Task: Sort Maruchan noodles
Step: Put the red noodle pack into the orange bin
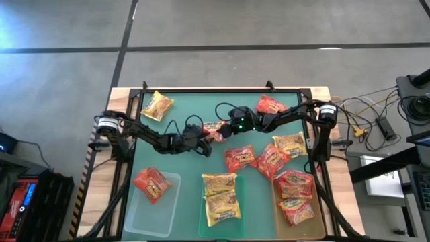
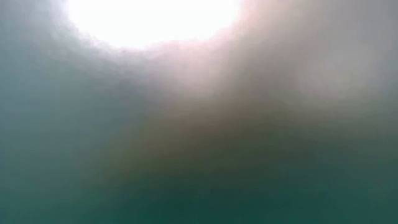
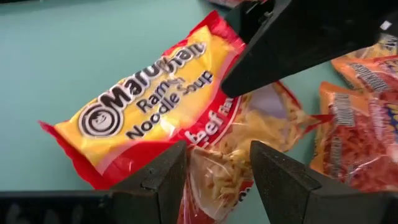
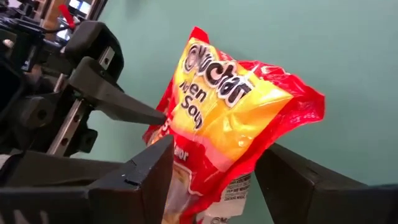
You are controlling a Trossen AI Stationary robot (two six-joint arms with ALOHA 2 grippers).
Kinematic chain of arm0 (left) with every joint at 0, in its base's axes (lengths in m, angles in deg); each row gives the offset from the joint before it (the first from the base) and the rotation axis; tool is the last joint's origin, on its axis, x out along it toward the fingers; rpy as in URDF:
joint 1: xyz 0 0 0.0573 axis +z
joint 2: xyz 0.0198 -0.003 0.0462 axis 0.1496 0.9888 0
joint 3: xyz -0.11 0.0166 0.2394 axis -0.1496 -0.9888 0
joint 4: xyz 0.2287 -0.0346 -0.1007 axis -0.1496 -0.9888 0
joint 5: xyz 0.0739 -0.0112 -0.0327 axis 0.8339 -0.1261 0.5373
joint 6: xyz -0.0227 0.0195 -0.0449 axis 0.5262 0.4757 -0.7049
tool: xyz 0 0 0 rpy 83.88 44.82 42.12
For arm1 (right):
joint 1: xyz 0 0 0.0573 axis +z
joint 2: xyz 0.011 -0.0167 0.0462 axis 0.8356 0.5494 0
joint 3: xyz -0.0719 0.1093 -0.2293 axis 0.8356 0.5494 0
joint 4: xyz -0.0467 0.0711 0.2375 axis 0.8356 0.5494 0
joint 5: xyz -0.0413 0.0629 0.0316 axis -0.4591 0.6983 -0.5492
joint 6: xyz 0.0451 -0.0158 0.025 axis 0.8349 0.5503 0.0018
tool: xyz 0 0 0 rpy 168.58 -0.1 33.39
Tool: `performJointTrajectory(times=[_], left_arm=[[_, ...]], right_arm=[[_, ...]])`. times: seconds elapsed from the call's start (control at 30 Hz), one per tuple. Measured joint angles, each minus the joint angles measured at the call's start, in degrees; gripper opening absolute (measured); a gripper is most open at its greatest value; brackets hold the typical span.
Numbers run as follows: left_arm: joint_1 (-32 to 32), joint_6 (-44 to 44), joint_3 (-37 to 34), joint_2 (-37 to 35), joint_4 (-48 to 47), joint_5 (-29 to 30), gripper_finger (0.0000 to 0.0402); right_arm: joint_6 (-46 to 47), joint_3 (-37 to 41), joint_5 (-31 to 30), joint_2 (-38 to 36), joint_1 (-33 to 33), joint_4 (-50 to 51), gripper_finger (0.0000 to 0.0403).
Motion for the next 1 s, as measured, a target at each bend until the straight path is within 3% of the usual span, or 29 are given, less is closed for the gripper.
performJointTrajectory(times=[0.3, 0.43, 0.83, 1.0], left_arm=[[-0.1, 0.2, 6.0, 10.4, 6.9, 1.7, 0.0162], [-0.2, 0.5, 7.5, 11.8, 6.9, 1.6, 0.0162], [-0.2, 0.6, -1.5, 2.5, 5.3, -0.6, 0.0162], [-0.2, 0.4, -6.3, -3.4, 5.5, 1.9, 0.0162]], right_arm=[[-0.7, 0.2, -4.2, 0.0, 0.2, 3.5, 0.0183], [-1.1, 0.2, -4.1, 0.0, 0.2, 4.6, 0.0183], [-4.1, 0.0, -1.8, -0.1, 0.3, 4.3, 0.0176], [-4.9, 0.0, -1.8, -0.2, 0.2, 3.6, 0.0137]])
